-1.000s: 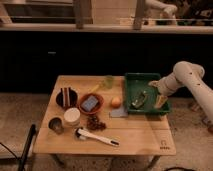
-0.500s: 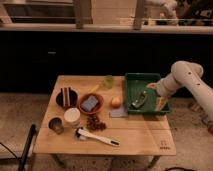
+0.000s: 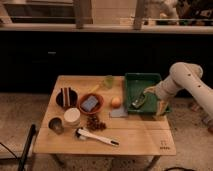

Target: Place pepper in tray

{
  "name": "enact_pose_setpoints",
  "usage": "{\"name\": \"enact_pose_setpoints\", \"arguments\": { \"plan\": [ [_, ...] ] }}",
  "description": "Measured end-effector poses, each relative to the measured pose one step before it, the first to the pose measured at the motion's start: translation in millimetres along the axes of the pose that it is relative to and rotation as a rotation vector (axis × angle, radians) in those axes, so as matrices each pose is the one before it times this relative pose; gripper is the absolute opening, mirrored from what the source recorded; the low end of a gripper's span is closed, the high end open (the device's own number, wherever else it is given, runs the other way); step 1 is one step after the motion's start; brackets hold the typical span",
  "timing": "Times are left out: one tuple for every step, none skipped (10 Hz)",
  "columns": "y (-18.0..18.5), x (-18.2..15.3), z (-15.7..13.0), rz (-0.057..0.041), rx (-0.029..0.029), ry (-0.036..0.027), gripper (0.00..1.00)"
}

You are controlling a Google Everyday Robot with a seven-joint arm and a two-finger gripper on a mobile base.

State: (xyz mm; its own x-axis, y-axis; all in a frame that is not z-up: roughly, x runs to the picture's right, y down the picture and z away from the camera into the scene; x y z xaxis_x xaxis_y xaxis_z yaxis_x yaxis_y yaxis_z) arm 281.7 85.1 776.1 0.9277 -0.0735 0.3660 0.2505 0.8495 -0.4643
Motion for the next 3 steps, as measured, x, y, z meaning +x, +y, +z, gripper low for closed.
{"name": "enact_pose_setpoints", "arguments": {
  "plan": [
    [5.59,-4.23,-3.47,-0.02464,-0.00446,0.00225,0.8],
    [4.03,-3.21,-3.03,-0.02011,0.00102,0.00388,0.8],
    [2.46,-2.52,-1.72,-0.01247,0.00072,0.00127,0.8]
  ]
}}
